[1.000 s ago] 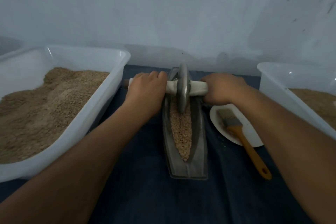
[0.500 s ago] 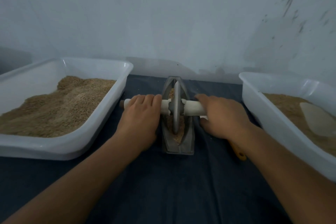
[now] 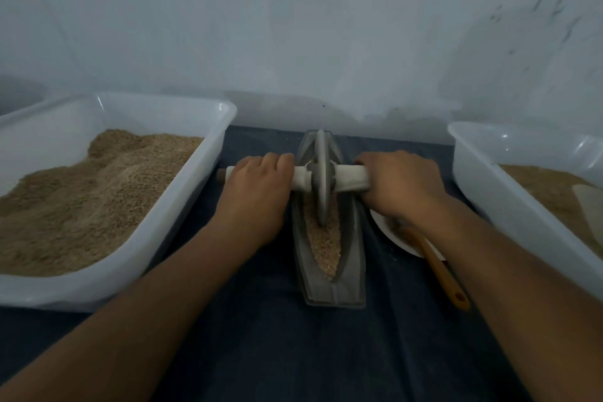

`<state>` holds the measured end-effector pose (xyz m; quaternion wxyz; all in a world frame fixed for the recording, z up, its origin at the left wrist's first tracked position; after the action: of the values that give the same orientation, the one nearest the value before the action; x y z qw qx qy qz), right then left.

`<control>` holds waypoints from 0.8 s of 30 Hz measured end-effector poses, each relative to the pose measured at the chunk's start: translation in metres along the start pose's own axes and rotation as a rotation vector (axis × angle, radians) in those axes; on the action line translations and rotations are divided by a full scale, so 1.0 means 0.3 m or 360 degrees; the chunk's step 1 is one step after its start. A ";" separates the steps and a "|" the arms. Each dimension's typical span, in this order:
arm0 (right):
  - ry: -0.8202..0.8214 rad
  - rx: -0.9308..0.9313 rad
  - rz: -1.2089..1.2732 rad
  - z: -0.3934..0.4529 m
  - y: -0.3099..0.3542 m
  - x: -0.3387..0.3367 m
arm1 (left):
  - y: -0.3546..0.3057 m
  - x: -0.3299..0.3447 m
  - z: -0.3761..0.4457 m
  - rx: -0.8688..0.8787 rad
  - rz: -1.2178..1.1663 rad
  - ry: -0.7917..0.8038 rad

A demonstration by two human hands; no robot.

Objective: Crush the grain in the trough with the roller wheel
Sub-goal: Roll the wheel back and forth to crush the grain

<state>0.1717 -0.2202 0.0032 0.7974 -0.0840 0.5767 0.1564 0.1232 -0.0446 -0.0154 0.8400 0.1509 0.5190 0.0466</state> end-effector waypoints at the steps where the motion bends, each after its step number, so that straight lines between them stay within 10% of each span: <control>1: 0.0032 0.0017 -0.0011 0.027 -0.008 0.011 | 0.005 0.010 0.024 -0.0004 -0.0009 0.0001; 13: 0.0651 0.0116 0.0116 0.179 -0.081 0.119 | 0.009 0.020 0.174 0.0017 0.0196 -0.0027; 24: 0.0111 0.0076 0.0154 -0.053 -0.043 0.018 | -0.042 -0.073 -0.018 0.0053 0.0217 -0.0117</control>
<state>0.1634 -0.2363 -0.0076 0.7700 -0.0424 0.6112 0.1781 0.1075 -0.0606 -0.0026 0.8509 0.2014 0.4769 0.0896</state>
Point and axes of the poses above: each hand's wrist, its own z-axis towards the middle knuckle, its own x-axis out of the palm, y = z × x, the point moved 9 cm from there along z, towards the middle knuckle, and after that the axes turned 12 degrees about z, right-handed, at the moved point
